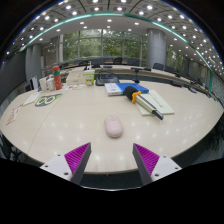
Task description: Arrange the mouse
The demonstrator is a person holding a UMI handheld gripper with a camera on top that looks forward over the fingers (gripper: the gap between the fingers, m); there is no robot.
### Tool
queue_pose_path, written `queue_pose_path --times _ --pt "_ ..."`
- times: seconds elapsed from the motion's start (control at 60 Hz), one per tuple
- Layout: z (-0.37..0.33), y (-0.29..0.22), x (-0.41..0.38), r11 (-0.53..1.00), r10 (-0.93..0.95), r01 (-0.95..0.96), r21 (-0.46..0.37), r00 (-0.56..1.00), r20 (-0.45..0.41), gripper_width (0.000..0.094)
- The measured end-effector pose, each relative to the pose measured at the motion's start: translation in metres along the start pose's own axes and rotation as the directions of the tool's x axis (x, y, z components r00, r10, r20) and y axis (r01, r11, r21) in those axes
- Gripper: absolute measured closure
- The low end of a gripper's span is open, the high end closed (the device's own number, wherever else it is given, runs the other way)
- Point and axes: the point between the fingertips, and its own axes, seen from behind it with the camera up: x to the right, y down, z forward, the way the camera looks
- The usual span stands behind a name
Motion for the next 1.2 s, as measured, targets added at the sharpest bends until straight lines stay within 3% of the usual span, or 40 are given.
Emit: queue_pose_path --times 0.267,0.383,0.467,0.75,0.9,1.033,1.2 --pt "0.104 -0.028 0.006 0.999 -0.004 0.007 -0.050 0.999 0.054 0.0116" --pt "0.129 -0.032 0.005 0.998 -0.016 0.020 -0.066 0.997 0.071 0.0243" --pt "0.137 -0.036 0.003 0.998 -0.032 0.036 -0.054 0.997 0.073 0.0424" --pt "0.140 -0.040 0.002 0.995 -0.084 0.087 -0.055 0.995 0.054 0.0565" --pt "0.138 -0.047 0.001 0.996 -0.064 0.066 -0.060 0.998 0.023 0.0592" --pt "0.124 -0.089 -0.004 0.999 -0.034 0.034 -0.008 0.999 -0.012 0.0591" --pt "0.102 -0.186 -0.040 0.993 0.010 -0.006 0.120 0.999 -0.037 0.0590"
